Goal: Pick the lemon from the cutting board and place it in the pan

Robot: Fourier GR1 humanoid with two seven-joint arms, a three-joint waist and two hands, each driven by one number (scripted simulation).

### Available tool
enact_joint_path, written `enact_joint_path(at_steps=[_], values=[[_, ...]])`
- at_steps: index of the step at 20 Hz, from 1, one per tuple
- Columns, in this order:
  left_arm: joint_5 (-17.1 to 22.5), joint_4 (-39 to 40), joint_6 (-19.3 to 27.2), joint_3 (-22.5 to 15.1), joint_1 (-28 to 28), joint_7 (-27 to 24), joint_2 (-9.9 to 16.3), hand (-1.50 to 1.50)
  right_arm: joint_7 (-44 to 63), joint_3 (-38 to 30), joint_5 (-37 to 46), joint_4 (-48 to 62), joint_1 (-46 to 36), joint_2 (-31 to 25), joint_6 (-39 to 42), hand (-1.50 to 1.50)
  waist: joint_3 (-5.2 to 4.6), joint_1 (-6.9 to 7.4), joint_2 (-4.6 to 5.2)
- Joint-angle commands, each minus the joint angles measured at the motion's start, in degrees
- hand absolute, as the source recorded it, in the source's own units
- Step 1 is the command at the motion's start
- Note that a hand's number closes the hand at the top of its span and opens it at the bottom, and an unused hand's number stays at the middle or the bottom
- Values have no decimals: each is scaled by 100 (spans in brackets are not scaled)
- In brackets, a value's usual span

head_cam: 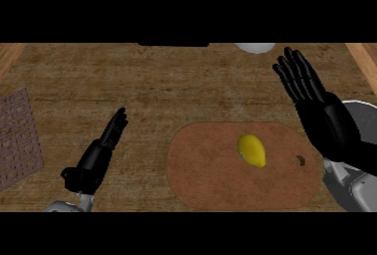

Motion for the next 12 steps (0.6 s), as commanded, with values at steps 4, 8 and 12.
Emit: enact_joint_path(at_steps=[4,8,12], values=[[592,238,681,590,520,569,-525,0,614,-85,-232,494,547,282,-385,150,130,1,-15],[1098,543,768,1041,810,794,-604,0,596,341,1233,526,1301,-123,-1496,150,101,-217,-77],[1093,408,975,1123,766,1070,-566,0,-102,1068,2502,-372,2401,158,-2644,-150,119,-408,-135]])
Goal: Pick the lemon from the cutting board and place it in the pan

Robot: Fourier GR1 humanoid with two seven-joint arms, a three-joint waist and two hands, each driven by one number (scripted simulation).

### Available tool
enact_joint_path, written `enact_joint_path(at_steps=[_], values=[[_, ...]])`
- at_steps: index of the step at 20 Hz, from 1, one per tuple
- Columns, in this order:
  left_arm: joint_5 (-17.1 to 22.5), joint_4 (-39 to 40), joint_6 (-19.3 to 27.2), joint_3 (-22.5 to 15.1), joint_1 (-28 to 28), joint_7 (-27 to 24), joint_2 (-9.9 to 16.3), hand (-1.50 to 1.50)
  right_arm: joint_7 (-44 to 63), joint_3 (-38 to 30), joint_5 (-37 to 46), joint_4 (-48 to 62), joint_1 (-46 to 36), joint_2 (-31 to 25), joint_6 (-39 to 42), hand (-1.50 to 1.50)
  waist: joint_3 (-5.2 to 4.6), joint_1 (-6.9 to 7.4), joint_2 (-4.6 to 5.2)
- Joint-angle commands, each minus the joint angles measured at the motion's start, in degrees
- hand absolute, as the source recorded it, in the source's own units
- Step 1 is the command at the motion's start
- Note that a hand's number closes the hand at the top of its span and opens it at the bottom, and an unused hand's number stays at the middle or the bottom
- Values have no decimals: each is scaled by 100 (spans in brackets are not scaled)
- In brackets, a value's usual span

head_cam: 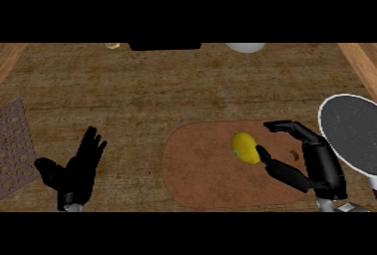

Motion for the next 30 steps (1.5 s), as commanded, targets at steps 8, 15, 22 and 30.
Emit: enact_joint_path(at_steps=[8,15,22,30], values=[[191,92,-27,168,136,239,-45,0,1726,1302,3656,-977,1479,182,-2583,-150,-28,124,52],[81,251,-105,108,75,133,-112,0,4616,568,4871,-1653,520,-39,-844,-150,-28,197,70],[-5,5,8,-30,-177,369,-165,0,6276,753,4309,-809,-874,-249,1717,-150,-34,485,125],[-68,145,6,87,-313,446,-196,0,7009,625,3773,316,-2697,614,3345,-150,0,313,87]])
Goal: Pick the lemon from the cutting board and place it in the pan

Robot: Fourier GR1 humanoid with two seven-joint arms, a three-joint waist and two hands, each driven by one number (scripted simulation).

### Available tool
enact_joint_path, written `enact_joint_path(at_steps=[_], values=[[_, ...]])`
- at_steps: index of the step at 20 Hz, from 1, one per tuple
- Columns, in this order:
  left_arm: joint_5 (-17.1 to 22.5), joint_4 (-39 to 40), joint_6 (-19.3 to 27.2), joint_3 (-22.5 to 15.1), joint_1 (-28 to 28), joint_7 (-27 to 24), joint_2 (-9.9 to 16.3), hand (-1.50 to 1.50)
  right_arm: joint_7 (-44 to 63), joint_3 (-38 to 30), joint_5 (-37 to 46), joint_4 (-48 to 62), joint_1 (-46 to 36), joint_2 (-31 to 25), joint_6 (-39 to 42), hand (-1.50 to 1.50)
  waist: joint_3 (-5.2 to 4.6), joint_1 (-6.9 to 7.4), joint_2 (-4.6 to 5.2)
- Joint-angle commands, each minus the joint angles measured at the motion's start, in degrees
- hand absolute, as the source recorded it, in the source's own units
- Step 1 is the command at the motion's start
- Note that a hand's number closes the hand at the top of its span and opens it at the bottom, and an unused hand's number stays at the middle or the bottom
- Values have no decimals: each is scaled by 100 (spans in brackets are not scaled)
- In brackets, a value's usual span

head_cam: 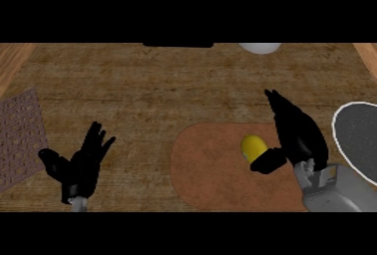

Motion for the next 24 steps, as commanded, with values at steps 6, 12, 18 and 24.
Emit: enact_joint_path(at_steps=[6,12,18,24], values=[[-27,4,-63,-4,206,72,-50,0,389,1,-676,1129,-618,506,1450,-150,-9,-83,10],[-19,233,-117,216,97,48,-20,0,73,-61,-966,1211,-252,392,1807,-150,-7,-155,1],[-158,-64,-24,200,102,366,-174,0,192,-282,-349,988,-231,936,1636,-150,-6,-149,-8],[-316,353,-95,215,18,68,-443,0,-358,-384,231,924,155,912,1574,-150,-6,-163,-7]])
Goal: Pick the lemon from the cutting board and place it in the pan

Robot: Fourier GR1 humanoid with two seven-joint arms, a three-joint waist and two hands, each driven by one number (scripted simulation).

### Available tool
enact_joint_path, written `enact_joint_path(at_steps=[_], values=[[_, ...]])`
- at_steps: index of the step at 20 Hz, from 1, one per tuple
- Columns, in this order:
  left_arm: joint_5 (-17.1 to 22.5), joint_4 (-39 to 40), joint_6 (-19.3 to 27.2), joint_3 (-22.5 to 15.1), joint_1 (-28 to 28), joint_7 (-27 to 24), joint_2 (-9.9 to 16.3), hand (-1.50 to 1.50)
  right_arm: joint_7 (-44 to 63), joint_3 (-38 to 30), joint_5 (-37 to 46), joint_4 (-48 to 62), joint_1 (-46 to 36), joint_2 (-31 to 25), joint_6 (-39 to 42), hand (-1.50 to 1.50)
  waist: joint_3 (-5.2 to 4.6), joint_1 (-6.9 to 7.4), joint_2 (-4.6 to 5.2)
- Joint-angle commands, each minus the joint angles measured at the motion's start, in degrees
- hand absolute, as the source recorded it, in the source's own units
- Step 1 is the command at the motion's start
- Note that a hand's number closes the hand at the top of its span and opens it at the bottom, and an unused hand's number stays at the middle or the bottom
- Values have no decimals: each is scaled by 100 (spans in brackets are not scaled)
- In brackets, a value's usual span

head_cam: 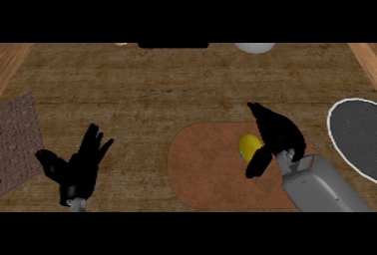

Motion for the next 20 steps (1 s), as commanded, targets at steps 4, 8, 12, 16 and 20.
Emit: enact_joint_path(at_steps=[4,8,12,16,20], values=[[-76,554,-165,182,-200,-113,-109,0,-396,-232,652,587,113,156,11,-150,-32,-8,32],[-298,182,19,-54,-41,-7,-283,0,-873,-376,813,1033,314,336,-237,-150,-30,4,32],[-100,726,-270,238,-263,-122,-182,0,-1510,114,1267,1158,246,500,-501,150,-32,2,46],[-337,167,-39,54,121,-8,-342,0,-1717,-389,1250,842,177,334,-127,150,-31,-3,24],[-258,-151,-263,146,459,-47,-231,0,-2134,-285,1763,1365,432,601,-708,150,-30,14,25]])
